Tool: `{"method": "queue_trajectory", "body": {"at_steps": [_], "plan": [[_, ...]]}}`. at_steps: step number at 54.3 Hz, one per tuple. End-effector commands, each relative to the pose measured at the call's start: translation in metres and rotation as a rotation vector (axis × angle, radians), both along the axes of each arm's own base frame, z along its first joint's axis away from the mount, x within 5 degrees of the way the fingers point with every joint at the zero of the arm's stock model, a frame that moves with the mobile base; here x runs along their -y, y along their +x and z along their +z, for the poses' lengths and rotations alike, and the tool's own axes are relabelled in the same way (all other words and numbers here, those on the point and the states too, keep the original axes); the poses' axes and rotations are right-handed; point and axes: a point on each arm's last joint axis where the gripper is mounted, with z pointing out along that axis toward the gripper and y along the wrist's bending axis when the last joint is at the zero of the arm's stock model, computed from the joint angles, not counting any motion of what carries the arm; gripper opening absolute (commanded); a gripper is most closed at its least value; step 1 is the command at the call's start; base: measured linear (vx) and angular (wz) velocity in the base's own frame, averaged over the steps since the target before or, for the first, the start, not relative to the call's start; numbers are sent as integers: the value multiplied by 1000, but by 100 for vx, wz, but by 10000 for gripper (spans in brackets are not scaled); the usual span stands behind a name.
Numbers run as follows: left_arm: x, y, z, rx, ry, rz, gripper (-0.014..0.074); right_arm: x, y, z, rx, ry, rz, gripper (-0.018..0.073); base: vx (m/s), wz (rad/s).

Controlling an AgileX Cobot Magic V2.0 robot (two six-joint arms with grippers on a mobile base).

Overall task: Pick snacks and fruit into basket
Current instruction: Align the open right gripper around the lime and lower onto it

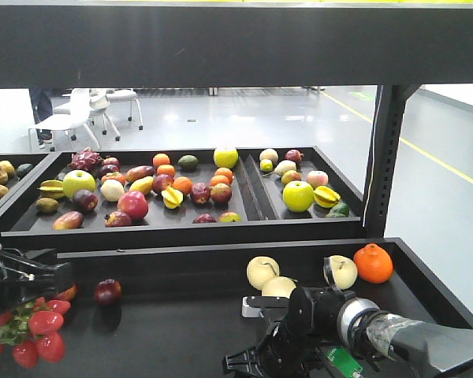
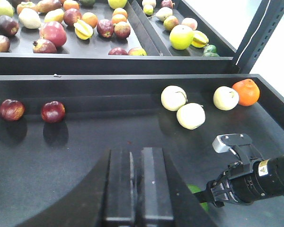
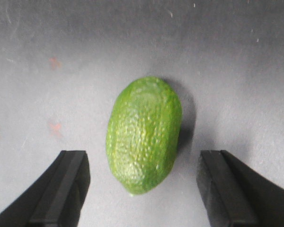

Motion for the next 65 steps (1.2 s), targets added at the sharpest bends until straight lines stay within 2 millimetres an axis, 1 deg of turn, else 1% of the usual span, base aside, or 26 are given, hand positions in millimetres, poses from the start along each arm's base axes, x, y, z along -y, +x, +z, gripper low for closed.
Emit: {"method": "queue_trajectory", "body": {"at_steps": [1,6,17,21,30,47,65], "plan": [[2,-4,20,107,-28,-38,-6,-3,8,43,132,53,-16,537,0,0],[2,-4,20,107,-28,-38,-6,-4,8,42,132,53,-13,537,0,0],[2,-4,20,107,-28,-38,-6,-17,4,44,164,43,21,537,0,0],[2,-4,20,107,-28,-38,-6,-19,4,44,174,36,29,537,0,0],[2,-4,20,107,-28,-38,-6,-15,6,44,166,38,-6,537,0,0],[2,-4,20,107,-28,-38,-6,-13,4,41,154,7,11,537,0,0],[3,-4,20,107,-29,-39,-6,-12,-1,38,88,-17,27,537,0,0]]}}
